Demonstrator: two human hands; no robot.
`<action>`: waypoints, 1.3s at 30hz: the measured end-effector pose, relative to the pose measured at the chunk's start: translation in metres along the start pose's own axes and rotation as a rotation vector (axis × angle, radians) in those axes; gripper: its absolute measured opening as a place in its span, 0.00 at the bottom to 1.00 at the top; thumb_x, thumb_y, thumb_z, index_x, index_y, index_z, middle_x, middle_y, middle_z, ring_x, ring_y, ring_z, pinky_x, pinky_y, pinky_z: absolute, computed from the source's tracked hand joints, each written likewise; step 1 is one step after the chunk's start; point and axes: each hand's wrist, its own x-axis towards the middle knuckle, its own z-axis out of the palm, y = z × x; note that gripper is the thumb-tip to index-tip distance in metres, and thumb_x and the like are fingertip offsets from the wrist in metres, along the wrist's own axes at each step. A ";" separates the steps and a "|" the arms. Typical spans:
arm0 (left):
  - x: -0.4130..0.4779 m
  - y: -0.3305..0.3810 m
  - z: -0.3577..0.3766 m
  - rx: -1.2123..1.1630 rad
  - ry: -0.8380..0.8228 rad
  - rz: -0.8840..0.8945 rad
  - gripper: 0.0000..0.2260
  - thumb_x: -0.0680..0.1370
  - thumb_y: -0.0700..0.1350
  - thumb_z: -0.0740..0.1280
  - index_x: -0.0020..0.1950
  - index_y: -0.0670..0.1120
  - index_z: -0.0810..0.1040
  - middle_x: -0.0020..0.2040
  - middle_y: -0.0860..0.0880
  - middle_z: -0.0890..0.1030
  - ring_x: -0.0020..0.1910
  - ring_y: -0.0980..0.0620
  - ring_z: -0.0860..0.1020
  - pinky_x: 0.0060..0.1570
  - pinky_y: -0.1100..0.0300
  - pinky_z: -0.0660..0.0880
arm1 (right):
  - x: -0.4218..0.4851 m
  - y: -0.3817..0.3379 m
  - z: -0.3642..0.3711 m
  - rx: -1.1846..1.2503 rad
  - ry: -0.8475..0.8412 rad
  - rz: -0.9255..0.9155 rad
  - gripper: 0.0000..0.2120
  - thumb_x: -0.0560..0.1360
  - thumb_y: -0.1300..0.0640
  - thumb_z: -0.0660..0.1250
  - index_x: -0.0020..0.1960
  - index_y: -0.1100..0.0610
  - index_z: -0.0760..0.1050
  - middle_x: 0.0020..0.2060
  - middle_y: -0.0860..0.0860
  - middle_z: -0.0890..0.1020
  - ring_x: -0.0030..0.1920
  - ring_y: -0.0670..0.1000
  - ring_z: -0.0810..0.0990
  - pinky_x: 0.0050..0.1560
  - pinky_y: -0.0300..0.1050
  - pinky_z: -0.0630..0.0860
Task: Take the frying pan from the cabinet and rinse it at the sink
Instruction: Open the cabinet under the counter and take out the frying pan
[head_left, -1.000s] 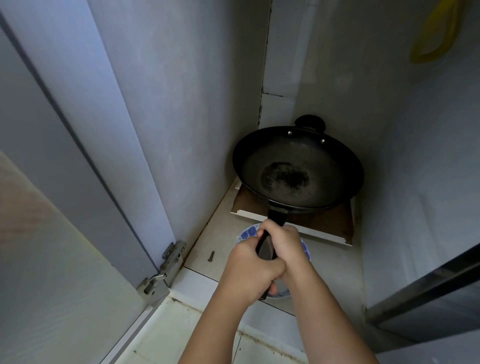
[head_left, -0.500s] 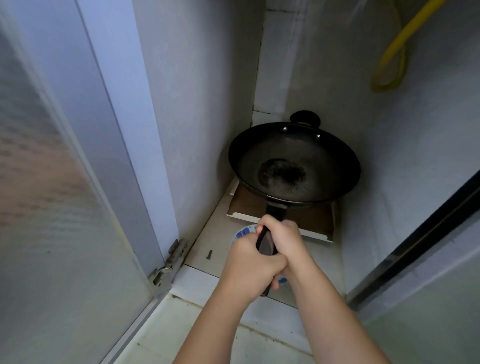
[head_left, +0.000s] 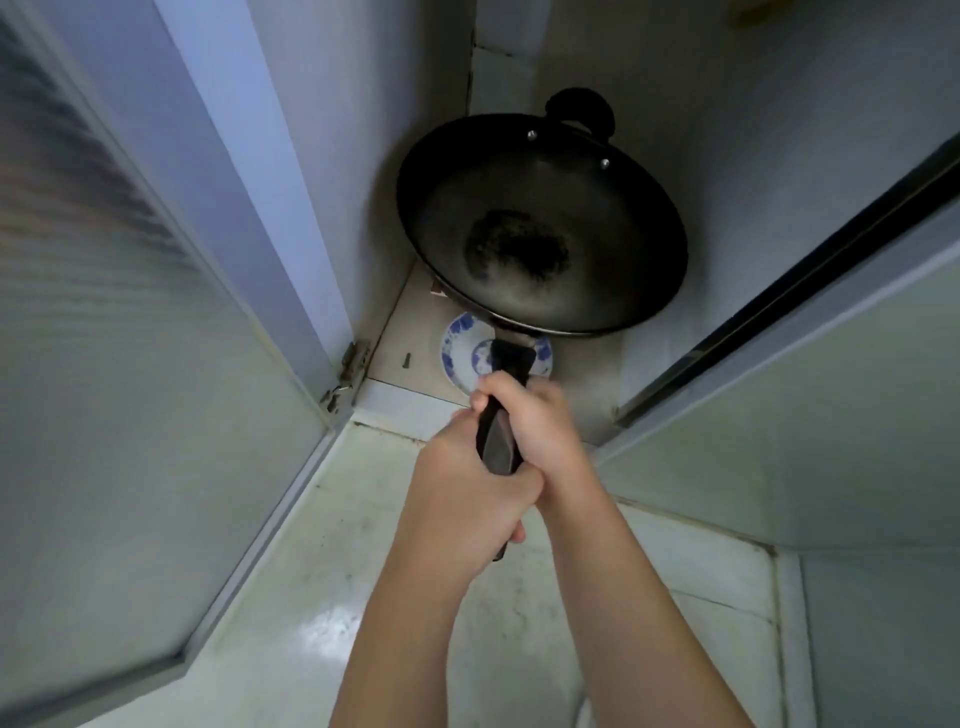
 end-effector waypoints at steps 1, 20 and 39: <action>-0.015 0.005 -0.002 -0.012 -0.012 -0.029 0.09 0.67 0.38 0.63 0.44 0.48 0.74 0.24 0.51 0.75 0.18 0.52 0.74 0.16 0.68 0.63 | -0.014 -0.002 0.000 -0.005 -0.012 0.018 0.14 0.67 0.64 0.64 0.24 0.57 0.69 0.25 0.55 0.71 0.31 0.54 0.73 0.33 0.43 0.70; -0.184 0.114 -0.047 -0.148 -0.041 -0.412 0.07 0.68 0.36 0.62 0.43 0.46 0.74 0.20 0.51 0.76 0.18 0.54 0.74 0.17 0.66 0.67 | -0.189 -0.098 0.027 -0.265 -0.082 0.300 0.07 0.67 0.66 0.63 0.30 0.63 0.70 0.26 0.57 0.72 0.29 0.53 0.72 0.29 0.40 0.70; -0.311 0.147 -0.081 -0.143 -0.089 -0.533 0.09 0.66 0.37 0.60 0.43 0.46 0.75 0.19 0.52 0.75 0.18 0.54 0.72 0.19 0.65 0.67 | -0.323 -0.111 0.046 -0.305 -0.009 0.385 0.05 0.67 0.64 0.64 0.33 0.62 0.72 0.31 0.59 0.73 0.32 0.54 0.71 0.30 0.42 0.69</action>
